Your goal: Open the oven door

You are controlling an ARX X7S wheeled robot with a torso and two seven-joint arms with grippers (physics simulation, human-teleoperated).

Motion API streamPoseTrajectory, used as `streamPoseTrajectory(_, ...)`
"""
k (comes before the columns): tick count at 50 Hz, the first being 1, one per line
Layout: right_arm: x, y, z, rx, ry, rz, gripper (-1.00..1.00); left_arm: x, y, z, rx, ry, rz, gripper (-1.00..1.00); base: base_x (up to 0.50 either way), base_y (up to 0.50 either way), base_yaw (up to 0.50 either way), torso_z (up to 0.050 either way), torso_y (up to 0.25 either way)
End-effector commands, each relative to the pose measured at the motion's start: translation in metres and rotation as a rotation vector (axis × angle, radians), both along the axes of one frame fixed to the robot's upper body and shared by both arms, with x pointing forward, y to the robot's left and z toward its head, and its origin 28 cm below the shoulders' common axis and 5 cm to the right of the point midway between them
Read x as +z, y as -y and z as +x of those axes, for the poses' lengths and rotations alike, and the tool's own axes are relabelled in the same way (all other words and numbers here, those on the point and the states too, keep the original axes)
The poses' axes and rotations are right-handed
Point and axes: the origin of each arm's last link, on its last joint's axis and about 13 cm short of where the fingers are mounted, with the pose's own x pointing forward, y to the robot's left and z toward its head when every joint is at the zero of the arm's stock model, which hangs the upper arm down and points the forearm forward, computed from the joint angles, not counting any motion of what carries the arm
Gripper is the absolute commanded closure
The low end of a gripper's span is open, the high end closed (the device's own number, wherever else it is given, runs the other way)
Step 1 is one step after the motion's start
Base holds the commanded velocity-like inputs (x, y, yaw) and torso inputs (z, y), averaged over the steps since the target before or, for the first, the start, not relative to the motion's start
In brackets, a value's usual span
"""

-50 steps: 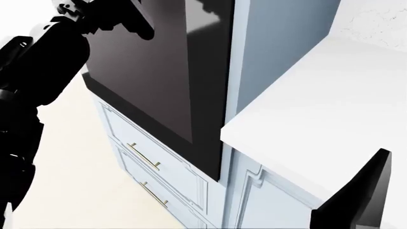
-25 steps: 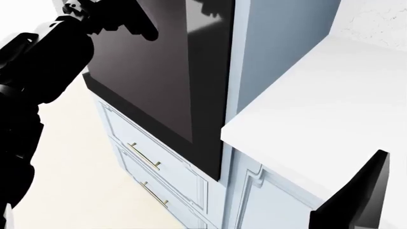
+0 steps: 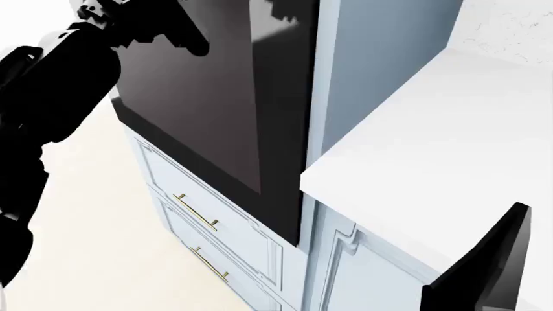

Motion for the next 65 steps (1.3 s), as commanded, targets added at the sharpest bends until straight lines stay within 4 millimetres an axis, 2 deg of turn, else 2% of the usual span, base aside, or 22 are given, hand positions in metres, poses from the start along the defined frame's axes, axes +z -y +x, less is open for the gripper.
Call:
streamPoseTrajectory(1,0.001,0.0,0.0,-0.002,0.002,0.0,-1.0,0.003,-0.026,-0.019,0.038,0.036,-0.083,1.0,0.0,0.0,0.0,0.0,0.0)
streamPoseTrajectory(11,0.0,0.0,0.0,-0.002,0.002,-0.001,-1.0,0.004,-0.034,-0.038,0.053,0.043,-0.061,1.0,0.0,0.0,0.0,0.001,0.0)
streamPoseTrajectory(21,0.0,0.0,-0.001,-0.001,0.003,-0.003,-1.0,-0.006,-0.039,-0.056,0.066,0.034,-0.048,1.0,0.0,0.0,0.0,0.0,0.0)
streamPoseTrajectory(28,0.0,-0.001,-0.001,0.0,0.002,-0.004,-1.0,-0.01,-0.037,-0.076,0.052,0.033,-0.021,1.0,0.0,0.0,0.0,0.0,0.0)
streamPoseTrajectory(53,0.0,-0.001,-0.001,0.0,0.001,-0.006,-1.0,-0.022,-0.047,-0.104,0.058,-0.037,0.037,1.0,0.0,0.0,0.0,0.0,0.001)
streamPoseTrajectory(65,0.001,0.0,-0.001,-0.003,0.005,-0.005,-1.0,-0.028,-0.058,-0.13,0.112,-0.04,0.007,1.0,0.0,0.0,0.0,0.0,0.0)
